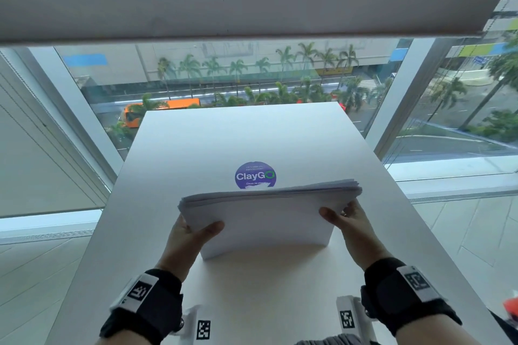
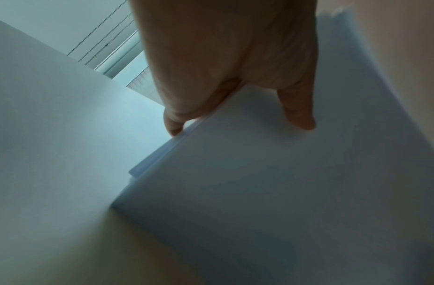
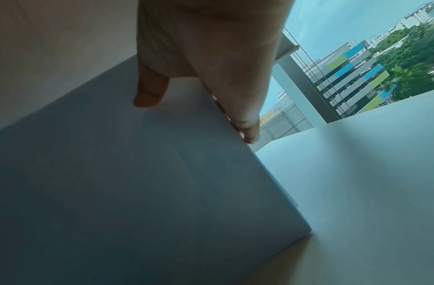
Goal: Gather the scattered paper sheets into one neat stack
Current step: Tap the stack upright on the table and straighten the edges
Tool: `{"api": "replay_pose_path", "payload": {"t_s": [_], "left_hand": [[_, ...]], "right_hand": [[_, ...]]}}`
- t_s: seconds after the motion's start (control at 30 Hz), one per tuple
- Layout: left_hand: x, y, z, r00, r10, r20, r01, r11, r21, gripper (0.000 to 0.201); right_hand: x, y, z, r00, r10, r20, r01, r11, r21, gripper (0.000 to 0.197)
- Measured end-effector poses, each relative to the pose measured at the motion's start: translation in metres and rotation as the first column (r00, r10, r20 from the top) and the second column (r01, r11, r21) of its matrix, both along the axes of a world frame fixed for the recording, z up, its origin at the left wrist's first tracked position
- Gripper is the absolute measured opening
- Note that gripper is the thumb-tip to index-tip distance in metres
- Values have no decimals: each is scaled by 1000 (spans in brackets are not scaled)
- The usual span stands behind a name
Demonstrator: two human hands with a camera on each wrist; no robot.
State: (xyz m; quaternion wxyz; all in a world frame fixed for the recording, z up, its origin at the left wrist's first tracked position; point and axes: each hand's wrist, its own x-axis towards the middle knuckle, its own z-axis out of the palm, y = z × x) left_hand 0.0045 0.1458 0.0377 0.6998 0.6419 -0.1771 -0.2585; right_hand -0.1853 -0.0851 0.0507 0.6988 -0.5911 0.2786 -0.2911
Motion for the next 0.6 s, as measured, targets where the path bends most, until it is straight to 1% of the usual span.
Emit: {"api": "replay_pose_path", "payload": {"t_s": [0.07,0.13,0.2,0.23,0.27,0.33,0.37,0.47,0.53,0.6], "left_hand": [[-1,-3,-3,1000,10,-28,-11,1000,-18,72],[-3,-5,-5,999,23,-43,-25,999,-45,69],[-2,-6,-8,997,45,-62,-48,998,-52,62],[-2,-5,-10,995,58,-75,-62,997,-46,55],[-2,-6,-12,994,69,-89,-73,997,-39,44],[-4,-7,-14,989,96,-111,-101,994,-32,17],[-6,-8,-14,987,116,-113,-119,993,-27,10],[-10,-9,-12,984,162,-74,-163,987,-6,12],[-9,-8,-7,986,156,-55,-158,987,-21,11],[-6,-6,-3,988,151,-32,-153,987,-41,15]], "right_hand": [[2,0,-2,1000,-4,-3,4,1000,13,48],[2,0,-4,1000,0,-18,0,1000,10,46],[1,-1,-6,998,-10,-61,8,999,-32,38],[1,-1,-6,996,-32,-87,27,998,-51,30],[1,0,-7,993,-56,-107,50,997,-58,23],[2,2,-8,989,-91,-116,85,995,-57,20],[2,3,-8,988,-105,-115,99,993,-62,21],[3,4,-6,985,-141,-104,132,988,-85,19],[2,2,-3,987,-143,-75,138,988,-75,16],[0,0,0,990,-123,-64,120,991,-51,11]]}}
